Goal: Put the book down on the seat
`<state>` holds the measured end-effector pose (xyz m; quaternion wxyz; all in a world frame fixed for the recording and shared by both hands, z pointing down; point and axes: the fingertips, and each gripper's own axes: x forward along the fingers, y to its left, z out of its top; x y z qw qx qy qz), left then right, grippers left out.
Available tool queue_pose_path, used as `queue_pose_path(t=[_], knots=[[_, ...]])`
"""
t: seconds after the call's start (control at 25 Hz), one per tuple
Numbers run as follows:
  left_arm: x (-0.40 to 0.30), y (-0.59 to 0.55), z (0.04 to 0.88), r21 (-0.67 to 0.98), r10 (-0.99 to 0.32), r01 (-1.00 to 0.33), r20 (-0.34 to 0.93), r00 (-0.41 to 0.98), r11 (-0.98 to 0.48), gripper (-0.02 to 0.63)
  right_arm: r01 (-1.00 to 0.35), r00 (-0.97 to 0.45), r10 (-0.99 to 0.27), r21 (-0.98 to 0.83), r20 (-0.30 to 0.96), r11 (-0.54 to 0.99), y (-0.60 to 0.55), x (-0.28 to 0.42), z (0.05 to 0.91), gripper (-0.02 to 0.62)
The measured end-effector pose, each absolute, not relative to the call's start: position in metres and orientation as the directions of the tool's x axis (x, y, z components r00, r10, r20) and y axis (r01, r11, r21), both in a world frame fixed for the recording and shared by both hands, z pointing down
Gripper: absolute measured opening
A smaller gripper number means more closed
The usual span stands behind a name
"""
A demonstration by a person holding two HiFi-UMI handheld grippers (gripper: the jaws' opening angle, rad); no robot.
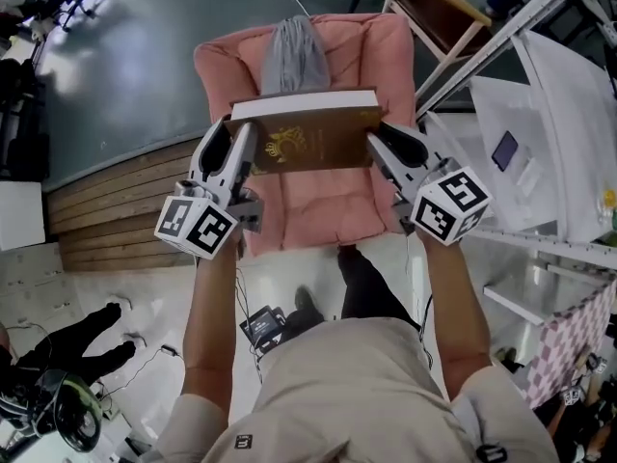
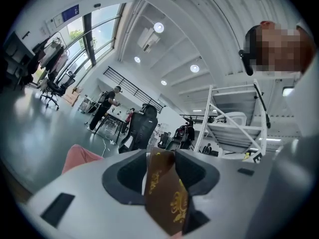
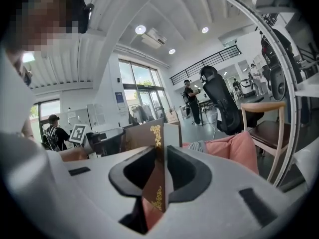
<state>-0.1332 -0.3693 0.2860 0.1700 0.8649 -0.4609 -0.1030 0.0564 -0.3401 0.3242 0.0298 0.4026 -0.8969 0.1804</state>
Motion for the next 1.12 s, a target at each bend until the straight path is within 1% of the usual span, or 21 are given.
queue_pose_path(t=[0.28,0.52,0.76,1.12], knots=[[-0.104,-0.433,0.383,0.454,-0.814,-0.747,0.078,0.575,-0.485,0.166,-0.748,-0.653,-0.713,-0.372,0.256,0.551,-0.4,0.088,0.412,0.066],[-0.104,-0.453,0.445,0.5,-0.809,-0.737,0.115,0.577,-0.455,0.166,-0.752,-0.643,-0.712,-0.41,0.282,0.516,-0.418,0.091,0.465,0.066],[-0.089,-0.484,0.549,0.543,-0.785,-0.737,0.21,0.583,-0.402,0.166,-0.761,-0.628,-0.695,-0.462,0.349,0.456,-0.448,0.106,0.565,0.065],[-0.093,-0.502,0.642,0.558,-0.765,-0.758,0.305,0.567,-0.338,0.166,-0.759,-0.632,-0.654,-0.505,0.416,0.412,-0.466,0.102,0.659,0.065]])
